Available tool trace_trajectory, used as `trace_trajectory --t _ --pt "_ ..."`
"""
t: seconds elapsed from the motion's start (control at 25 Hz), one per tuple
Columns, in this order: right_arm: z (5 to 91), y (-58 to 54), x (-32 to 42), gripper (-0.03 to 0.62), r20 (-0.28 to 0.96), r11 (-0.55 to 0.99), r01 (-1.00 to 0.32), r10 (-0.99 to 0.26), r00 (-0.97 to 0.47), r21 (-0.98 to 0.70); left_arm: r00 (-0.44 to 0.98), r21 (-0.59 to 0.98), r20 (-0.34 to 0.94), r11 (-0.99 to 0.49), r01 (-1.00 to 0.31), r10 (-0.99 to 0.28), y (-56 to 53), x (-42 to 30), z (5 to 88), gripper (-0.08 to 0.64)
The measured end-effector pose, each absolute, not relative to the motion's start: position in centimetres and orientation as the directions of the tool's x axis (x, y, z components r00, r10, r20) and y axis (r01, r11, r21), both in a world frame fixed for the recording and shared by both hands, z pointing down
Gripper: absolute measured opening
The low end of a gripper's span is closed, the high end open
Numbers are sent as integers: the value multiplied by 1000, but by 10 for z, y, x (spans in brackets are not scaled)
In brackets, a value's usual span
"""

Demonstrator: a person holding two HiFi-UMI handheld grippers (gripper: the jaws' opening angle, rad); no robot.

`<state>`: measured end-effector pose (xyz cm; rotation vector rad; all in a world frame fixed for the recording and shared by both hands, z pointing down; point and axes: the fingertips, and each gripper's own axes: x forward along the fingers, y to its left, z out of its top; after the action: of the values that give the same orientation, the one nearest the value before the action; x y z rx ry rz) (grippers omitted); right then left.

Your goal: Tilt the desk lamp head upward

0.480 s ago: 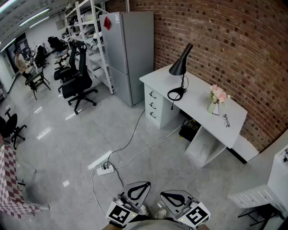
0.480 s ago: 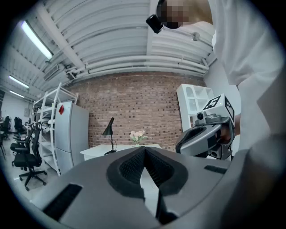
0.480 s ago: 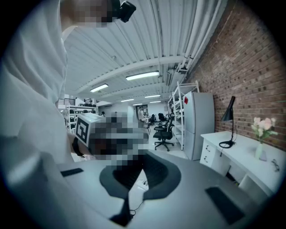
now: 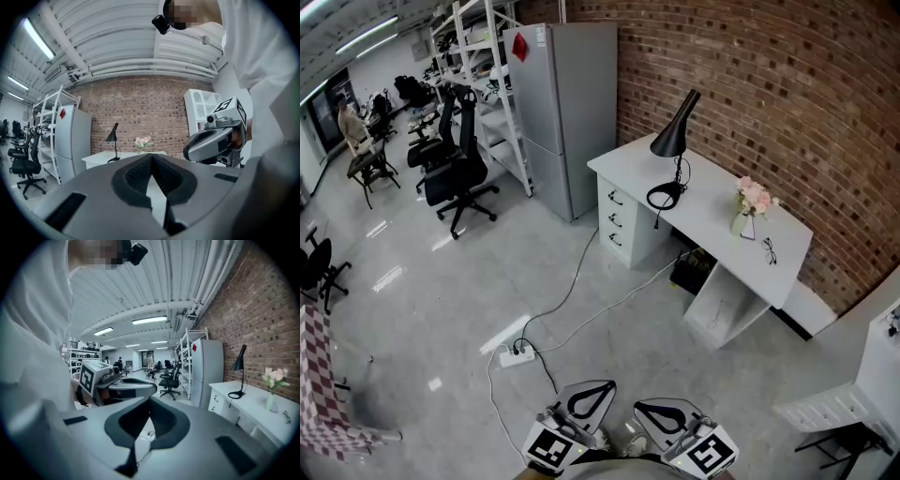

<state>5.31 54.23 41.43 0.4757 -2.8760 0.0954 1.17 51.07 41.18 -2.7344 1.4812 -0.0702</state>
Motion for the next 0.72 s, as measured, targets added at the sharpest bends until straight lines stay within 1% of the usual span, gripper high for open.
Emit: trace_trajectory --t 0.2,0.72 --pt "414 536 44 15 237 945 -327 -311 -920 -29 560 -58 29 -560 -826 -828 506 7 412 3" --pt "423 531 12 15 263 937 -349 -331 -906 -24 574 -14 -9 -574 -819 -819 494 -26 417 3"
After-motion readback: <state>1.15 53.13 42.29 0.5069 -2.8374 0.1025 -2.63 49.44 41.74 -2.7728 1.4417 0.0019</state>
